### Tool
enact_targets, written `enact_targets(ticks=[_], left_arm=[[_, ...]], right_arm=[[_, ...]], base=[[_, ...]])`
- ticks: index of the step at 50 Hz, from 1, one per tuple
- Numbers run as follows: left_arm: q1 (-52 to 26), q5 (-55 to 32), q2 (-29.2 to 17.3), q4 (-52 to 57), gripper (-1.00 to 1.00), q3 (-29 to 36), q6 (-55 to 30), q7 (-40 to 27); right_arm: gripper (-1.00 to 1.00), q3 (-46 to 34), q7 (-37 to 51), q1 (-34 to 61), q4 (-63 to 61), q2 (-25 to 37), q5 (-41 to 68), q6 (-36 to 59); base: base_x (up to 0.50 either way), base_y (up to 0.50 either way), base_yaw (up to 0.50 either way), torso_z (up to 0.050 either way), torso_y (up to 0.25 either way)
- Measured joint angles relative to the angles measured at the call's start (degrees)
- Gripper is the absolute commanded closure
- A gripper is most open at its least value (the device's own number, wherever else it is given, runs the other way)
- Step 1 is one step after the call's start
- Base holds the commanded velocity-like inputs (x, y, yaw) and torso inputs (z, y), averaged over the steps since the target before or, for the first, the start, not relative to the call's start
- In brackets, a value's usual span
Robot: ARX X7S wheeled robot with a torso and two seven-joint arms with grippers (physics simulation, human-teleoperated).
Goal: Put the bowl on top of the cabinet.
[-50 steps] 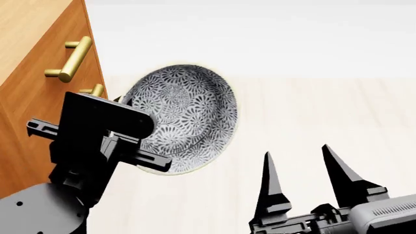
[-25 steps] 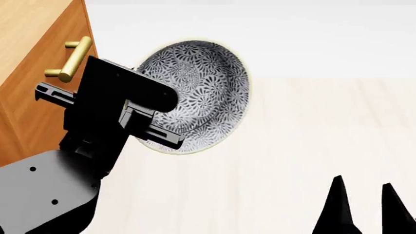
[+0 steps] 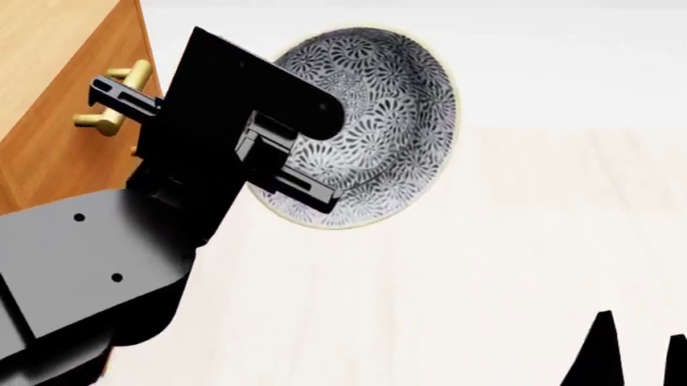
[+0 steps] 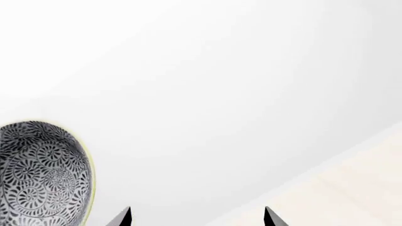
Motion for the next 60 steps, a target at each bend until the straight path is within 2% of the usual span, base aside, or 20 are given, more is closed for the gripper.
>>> enact_targets(ticks=[10, 21, 45, 50, 60], left_arm=[[-4.63, -0.34, 1.35, -3.63, 1.0, 0.89, -0.19, 1.99], [-10.56, 1.74, 2.32, -10.51, 1.0, 3.57, 3.55, 6.0], [-25.46, 5.62, 6.71, -43.17, 1.0, 5.12, 18.93, 18.16], [-29.67, -0.03, 7.63, -52.03, 1.0, 10.1, 23.17, 18.53], [-37.55, -22.01, 8.62, -66.7, 1.0, 28.18, 31.21, 17.87]], right_arm=[[-1.0, 0.22, 0.79, 0.08, 0.52, -0.51, -1.22, -0.5], [-1.0, 0.73, 1.56, -0.32, 0.34, -0.63, -2.24, -1.11], [-1.0, 1.05, 2.58, -0.45, 0.17, -0.88, -4.38, -1.44], [-1.0, 0.93, 2.76, -0.08, 0.54, -1.0, -4.76, -1.19], [-1.0, 0.73, 2.84, 0.44, 0.94, -1.19, -5.1, -0.77]], base=[[0.0, 0.0, 0.0, 0.001, 0.0], [0.0, 0.0, 0.0, 0.0, 0.001], [0.0, 0.0, 0.0, 0.0, 0.0], [0.0, 0.0, 0.0, 0.0, 0.0], [0.0, 0.0, 0.0, 0.0, 0.001]])
